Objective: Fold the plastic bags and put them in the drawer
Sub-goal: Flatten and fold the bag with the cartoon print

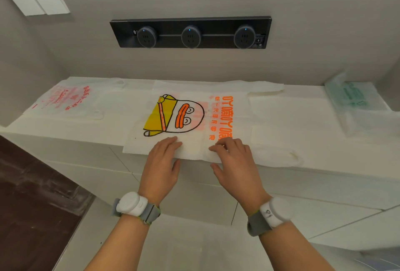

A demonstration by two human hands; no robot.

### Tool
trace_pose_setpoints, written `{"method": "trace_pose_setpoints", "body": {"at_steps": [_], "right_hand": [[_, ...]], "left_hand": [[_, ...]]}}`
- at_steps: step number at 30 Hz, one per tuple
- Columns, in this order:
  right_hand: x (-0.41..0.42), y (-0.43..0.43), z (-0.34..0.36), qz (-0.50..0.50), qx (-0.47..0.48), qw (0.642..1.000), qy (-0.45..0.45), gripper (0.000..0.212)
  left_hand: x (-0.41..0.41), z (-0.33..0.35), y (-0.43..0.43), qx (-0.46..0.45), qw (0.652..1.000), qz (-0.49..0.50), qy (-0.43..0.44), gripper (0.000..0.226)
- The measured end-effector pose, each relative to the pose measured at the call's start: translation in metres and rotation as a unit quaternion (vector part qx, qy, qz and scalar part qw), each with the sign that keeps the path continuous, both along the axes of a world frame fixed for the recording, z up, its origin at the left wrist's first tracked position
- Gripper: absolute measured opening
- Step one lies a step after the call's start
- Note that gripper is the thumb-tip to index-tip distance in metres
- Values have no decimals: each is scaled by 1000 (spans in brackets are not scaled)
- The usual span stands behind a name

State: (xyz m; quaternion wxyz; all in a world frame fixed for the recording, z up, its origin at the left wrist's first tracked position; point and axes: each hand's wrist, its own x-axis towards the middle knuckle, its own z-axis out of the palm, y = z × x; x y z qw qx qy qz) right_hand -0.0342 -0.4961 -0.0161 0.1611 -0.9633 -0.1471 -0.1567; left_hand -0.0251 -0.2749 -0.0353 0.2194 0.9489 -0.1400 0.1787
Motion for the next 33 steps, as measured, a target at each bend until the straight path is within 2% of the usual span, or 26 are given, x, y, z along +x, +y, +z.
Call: {"method": "trace_pose_setpoints", "body": {"at_steps": [6,10,16,21,26,33], "right_hand": [[5,15,-6,-45,-13,999,2,36],[7,23,-4,-67,-12,998,-12,27],[5,30,-1,-121,20,990,-73,11],[5,35,12,-175,41,973,-145,24],[17,38,32,-210,33,958,-191,18],[63,34,65,-204,15,945,-253,15]], "left_hand": [[9,-1,9,36,999,-21,-15,45],[17,4,23,17,999,-43,-10,44],[24,2,44,-12,997,-62,-39,30],[28,15,60,-46,994,-31,-93,22],[44,45,64,-42,989,-34,-140,20],[88,96,65,-14,977,-47,-209,15]]}}
